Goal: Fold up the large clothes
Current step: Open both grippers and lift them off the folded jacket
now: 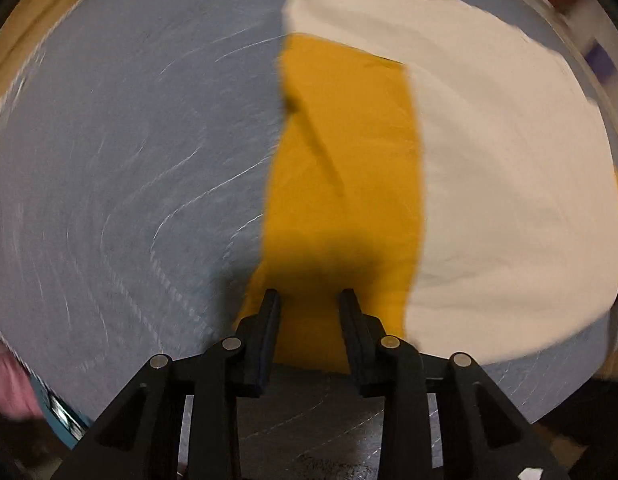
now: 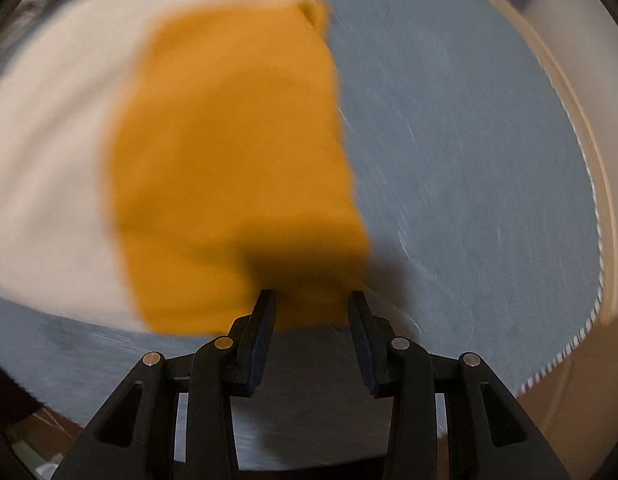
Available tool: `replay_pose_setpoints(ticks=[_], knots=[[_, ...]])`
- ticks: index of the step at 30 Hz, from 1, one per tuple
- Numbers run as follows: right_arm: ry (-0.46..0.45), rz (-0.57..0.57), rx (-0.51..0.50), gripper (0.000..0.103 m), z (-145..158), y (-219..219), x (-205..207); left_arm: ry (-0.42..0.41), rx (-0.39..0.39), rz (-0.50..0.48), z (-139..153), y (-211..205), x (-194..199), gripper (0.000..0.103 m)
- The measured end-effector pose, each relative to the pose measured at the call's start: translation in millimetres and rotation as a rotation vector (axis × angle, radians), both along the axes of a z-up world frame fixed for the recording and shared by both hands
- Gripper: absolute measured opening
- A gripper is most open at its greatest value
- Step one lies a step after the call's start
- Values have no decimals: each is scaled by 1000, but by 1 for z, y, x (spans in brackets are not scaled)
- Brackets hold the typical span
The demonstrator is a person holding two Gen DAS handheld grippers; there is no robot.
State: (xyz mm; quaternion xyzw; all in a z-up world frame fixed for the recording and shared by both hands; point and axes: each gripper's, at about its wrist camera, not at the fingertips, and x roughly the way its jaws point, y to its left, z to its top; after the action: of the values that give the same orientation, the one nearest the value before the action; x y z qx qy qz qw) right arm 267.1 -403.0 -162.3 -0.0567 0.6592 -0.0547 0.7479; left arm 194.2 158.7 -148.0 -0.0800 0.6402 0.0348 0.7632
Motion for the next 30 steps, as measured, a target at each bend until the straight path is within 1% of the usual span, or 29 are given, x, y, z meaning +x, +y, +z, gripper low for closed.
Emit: replay_pose_setpoints(ticks=[2,3,4,5,7,8,9,10,12,13,14,17,18,20,22,23,25,26,27,29,30], knots=[[-7,-40,45,39,3,-10,1,-17,20,29,7,6,-4,29],[-40,-46,52,39,12,-13,0,-33,36,37,12,8,-6,27],[-68,-45,51,39,19,-14,0,-53,34,44,17,10,-7,24],[-115,-38,53,39,31,-15,-2,-91,13,51,25,11,-10,24],[-226,-12,92,39,55,-12,-7,-129,-3,55,32,11,-11,24],[-274,4,103,39,64,-9,-8,-128,5,57,32,12,-11,24],[-324,24,106,39,72,-5,-8,-107,17,63,27,15,-10,24],[-341,35,111,39,75,-2,-6,-63,24,73,18,18,-10,24],[-325,34,141,39,69,2,1,24,31,97,0,24,-10,26],[-296,26,153,39,62,2,5,39,23,111,-5,27,-10,27],[-254,21,146,39,51,2,11,38,23,116,-5,29,-9,28],[-116,18,67,39,21,3,19,27,43,103,0,29,-7,28],[-80,8,62,39,14,0,20,21,50,103,3,29,-8,28],[-71,-11,70,39,15,-5,20,-21,65,108,18,27,-4,28],[-90,-13,45,39,23,-5,18,-105,62,111,42,18,-14,28],[-117,-15,23,39,32,-4,14,-146,51,111,52,15,-19,28],[-222,-10,15,39,62,0,6,-222,27,109,71,7,-35,28],[-299,2,23,39,82,3,0,-264,13,105,80,1,-45,28],[-366,12,28,39,99,6,-6,-289,4,102,85,-4,-53,27],[-520,31,44,39,136,19,-35,-330,-22,91,94,-21,-68,27],[-573,35,70,39,150,25,-50,-343,-29,90,97,-29,-75,27]])
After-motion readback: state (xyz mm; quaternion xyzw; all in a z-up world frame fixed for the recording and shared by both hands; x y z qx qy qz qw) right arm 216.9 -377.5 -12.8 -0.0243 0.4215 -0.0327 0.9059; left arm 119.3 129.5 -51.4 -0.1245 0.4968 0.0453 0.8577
